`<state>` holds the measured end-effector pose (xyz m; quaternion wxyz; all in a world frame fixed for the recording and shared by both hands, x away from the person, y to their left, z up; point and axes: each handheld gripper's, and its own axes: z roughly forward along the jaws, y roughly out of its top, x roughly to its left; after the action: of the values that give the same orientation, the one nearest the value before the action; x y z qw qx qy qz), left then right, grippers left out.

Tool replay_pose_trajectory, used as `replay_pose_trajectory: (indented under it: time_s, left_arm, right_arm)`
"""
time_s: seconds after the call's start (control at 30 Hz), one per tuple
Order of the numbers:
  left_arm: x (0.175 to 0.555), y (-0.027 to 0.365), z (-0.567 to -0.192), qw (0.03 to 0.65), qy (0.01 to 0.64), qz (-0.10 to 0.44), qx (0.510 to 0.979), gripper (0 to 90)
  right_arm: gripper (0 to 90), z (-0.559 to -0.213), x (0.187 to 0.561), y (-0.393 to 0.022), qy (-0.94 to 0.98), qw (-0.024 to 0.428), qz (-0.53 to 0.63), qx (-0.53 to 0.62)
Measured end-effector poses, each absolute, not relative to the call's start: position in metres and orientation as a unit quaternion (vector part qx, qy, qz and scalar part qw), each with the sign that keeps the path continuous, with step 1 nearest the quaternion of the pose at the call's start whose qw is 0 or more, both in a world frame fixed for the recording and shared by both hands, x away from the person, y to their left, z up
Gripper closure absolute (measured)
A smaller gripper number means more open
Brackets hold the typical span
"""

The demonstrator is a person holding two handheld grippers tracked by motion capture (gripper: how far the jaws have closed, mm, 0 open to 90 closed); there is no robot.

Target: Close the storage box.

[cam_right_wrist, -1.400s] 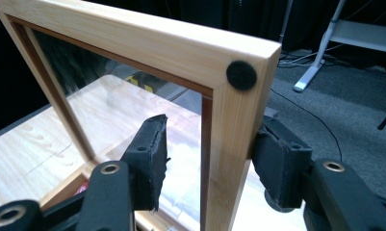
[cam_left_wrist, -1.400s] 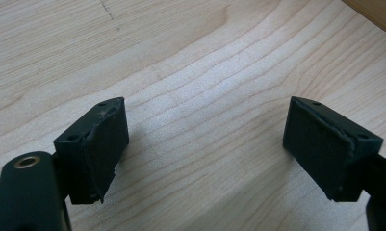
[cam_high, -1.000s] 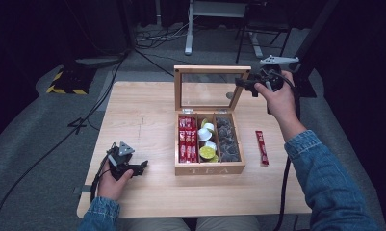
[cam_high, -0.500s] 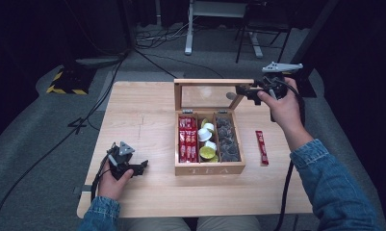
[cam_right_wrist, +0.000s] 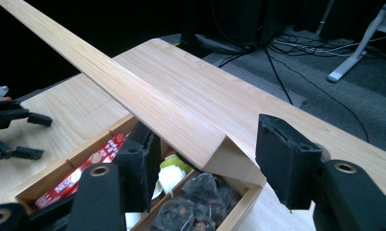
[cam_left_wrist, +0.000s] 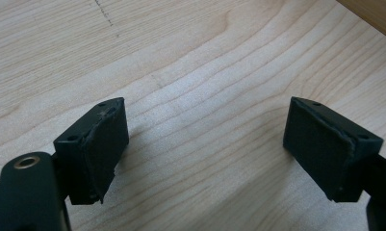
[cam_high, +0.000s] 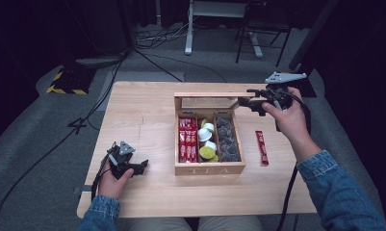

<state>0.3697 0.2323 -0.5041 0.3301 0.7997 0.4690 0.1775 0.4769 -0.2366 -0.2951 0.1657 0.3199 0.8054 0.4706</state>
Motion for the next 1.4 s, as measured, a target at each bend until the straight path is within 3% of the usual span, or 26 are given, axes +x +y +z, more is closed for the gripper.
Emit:
replay_pose_trajectory:
  time_s: [1.4]
  left_arm:
    - [0.383, 0.227, -0.504, 0.334, 0.463, 0.174, 0.802, 16.2]
  right_arm:
    - [37.6, -0.352, 0.420, -0.248, 0.843, 0.147, 0.433, 0.283]
